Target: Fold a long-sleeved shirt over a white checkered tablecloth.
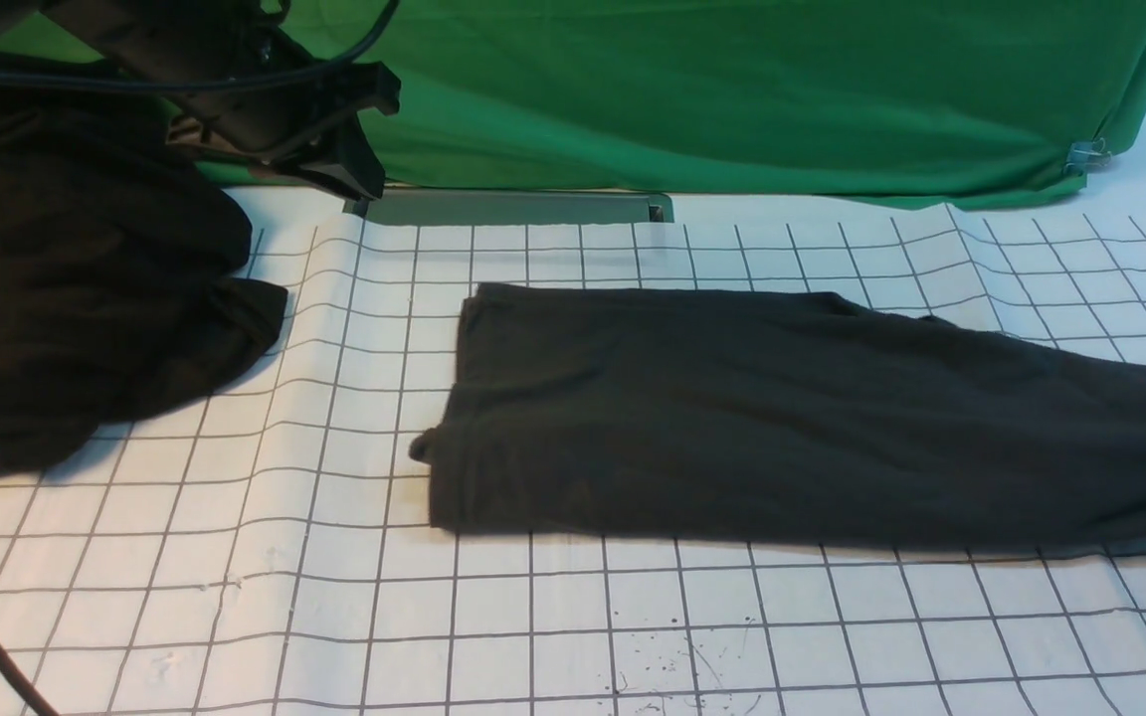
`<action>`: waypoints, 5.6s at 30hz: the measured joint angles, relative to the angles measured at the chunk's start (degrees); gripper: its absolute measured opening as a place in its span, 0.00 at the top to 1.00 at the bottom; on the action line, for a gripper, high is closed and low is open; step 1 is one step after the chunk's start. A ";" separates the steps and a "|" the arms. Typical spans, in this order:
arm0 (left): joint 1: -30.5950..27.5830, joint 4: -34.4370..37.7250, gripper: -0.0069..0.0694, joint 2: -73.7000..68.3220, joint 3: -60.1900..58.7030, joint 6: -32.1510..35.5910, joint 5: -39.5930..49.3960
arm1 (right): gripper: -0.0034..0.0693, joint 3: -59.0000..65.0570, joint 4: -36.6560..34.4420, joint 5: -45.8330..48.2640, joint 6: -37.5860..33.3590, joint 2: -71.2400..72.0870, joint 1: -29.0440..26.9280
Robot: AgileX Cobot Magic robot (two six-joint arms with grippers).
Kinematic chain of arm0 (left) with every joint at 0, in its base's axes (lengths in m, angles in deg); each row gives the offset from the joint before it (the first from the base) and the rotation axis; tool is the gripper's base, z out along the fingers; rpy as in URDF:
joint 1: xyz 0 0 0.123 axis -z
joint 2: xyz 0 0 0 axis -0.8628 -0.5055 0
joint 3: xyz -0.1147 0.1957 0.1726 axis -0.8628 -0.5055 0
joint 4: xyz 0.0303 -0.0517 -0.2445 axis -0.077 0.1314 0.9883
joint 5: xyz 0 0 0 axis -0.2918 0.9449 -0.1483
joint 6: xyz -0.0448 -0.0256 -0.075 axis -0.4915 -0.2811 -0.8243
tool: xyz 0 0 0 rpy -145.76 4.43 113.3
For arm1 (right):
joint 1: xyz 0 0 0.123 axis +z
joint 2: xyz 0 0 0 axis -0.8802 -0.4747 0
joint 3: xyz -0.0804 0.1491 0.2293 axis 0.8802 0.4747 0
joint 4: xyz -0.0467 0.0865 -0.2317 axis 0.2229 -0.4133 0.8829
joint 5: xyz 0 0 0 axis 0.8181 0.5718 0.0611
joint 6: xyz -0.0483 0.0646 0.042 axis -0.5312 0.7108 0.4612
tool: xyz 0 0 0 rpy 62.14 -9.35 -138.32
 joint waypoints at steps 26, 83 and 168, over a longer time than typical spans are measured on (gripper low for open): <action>0.00 0.19 0.76 0.00 0.00 -0.01 -0.05 | 0.93 0.18 -7.54 -14.32 19.96 13.63 48.16; 9.33 5.21 0.36 0.43 -23.30 -1.96 -0.24 | 0.19 23.78 -3.65 -16.37 9.26 4.53 44.25; 17.20 0.94 0.91 29.58 -36.49 -1.46 -7.13 | 0.96 67.91 -1.84 -36.73 0.61 105.10 44.42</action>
